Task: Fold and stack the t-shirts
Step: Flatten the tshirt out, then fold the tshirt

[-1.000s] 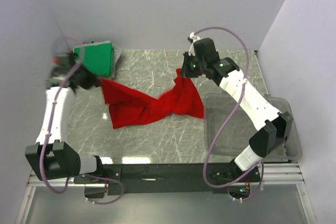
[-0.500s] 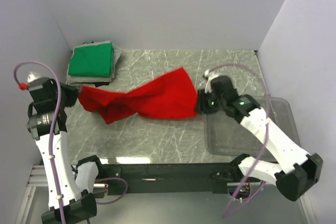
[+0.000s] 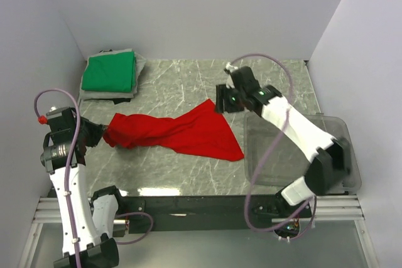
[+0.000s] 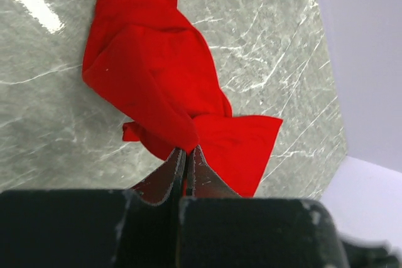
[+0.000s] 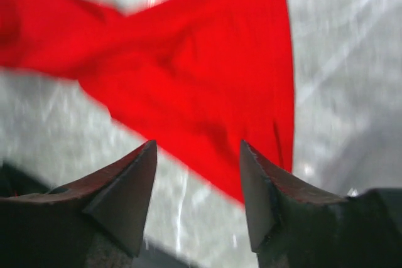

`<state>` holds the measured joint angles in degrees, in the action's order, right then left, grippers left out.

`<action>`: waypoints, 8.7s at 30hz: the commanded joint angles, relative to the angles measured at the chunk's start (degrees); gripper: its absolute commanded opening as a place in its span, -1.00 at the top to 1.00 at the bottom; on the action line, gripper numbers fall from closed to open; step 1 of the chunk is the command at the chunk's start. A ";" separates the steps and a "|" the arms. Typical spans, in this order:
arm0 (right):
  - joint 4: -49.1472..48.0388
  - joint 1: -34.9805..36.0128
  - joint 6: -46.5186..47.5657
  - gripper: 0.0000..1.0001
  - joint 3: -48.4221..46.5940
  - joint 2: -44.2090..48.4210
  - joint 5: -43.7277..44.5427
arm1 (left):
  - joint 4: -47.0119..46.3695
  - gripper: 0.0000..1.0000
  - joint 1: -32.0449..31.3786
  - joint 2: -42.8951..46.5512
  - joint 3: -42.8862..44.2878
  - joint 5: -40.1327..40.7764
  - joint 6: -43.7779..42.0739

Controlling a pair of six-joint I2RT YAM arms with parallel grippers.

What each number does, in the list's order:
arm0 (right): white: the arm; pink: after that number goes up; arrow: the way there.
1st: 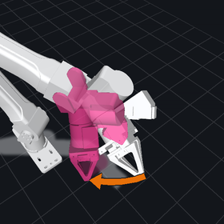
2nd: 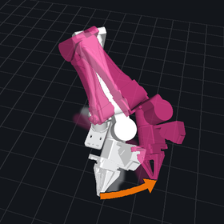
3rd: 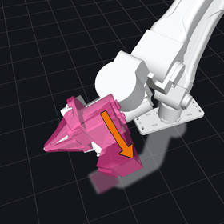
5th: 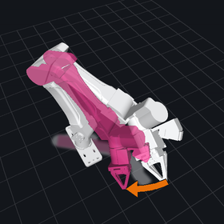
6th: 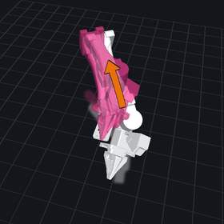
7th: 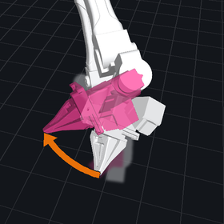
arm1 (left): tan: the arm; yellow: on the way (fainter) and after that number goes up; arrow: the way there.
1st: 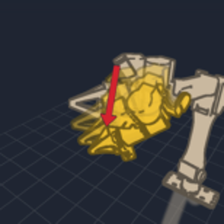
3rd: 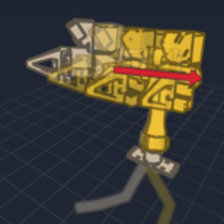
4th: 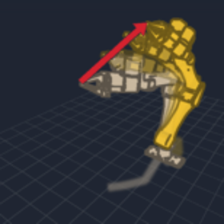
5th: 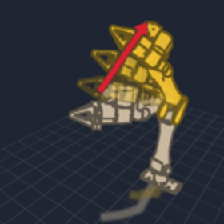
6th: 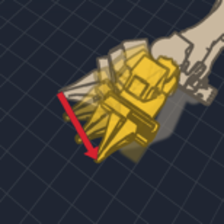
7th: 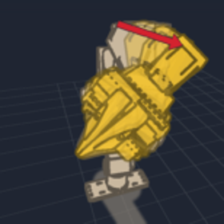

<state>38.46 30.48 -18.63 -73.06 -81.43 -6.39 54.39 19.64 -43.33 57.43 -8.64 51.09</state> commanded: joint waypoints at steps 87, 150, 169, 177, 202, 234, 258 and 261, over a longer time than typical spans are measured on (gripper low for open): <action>-10.42 -2.27 9.49 1.00 -32.15 11.37 19.13 | -27.92 0.99 -3.82 -13.28 55.69 13.12 -11.71; -22.30 -6.74 13.63 0.97 -43.06 -28.75 15.89 | -43.85 0.41 -4.61 -51.03 39.49 -8.92 -13.38; -9.55 -3.68 7.39 -0.52 -31.46 -30.64 2.81 | -24.25 -0.64 -7.16 -31.48 9.92 -1.81 -9.35; -12.09 2.74 0.71 -0.51 -15.82 -26.33 -5.73 | -20.90 -0.69 -6.81 -23.82 -9.26 -3.83 -7.32; -8.40 -0.86 -2.37 -0.49 -16.15 -38.53 -6.53 | -33.47 -0.73 -5.75 -45.43 -14.19 -3.84 -11.45; 4.08 -6.49 3.25 -0.48 -36.90 -46.29 -3.89 | -23.37 -0.73 -12.78 -38.69 -1.51 3.63 -14.01; 3.73 -6.66 1.41 -0.48 -20.28 -25.10 -9.52 | -4.91 -0.49 -25.00 -16.51 -22.36 17.96 11.48; 3.73 -6.66 1.76 -0.48 -20.20 -24.13 -8.99 | -6.31 -0.45 -25.61 -17.92 -23.06 17.26 12.54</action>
<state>42.68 24.12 -16.88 -93.60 -109.30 -15.53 48.51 -5.32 -60.31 35.09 7.40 60.99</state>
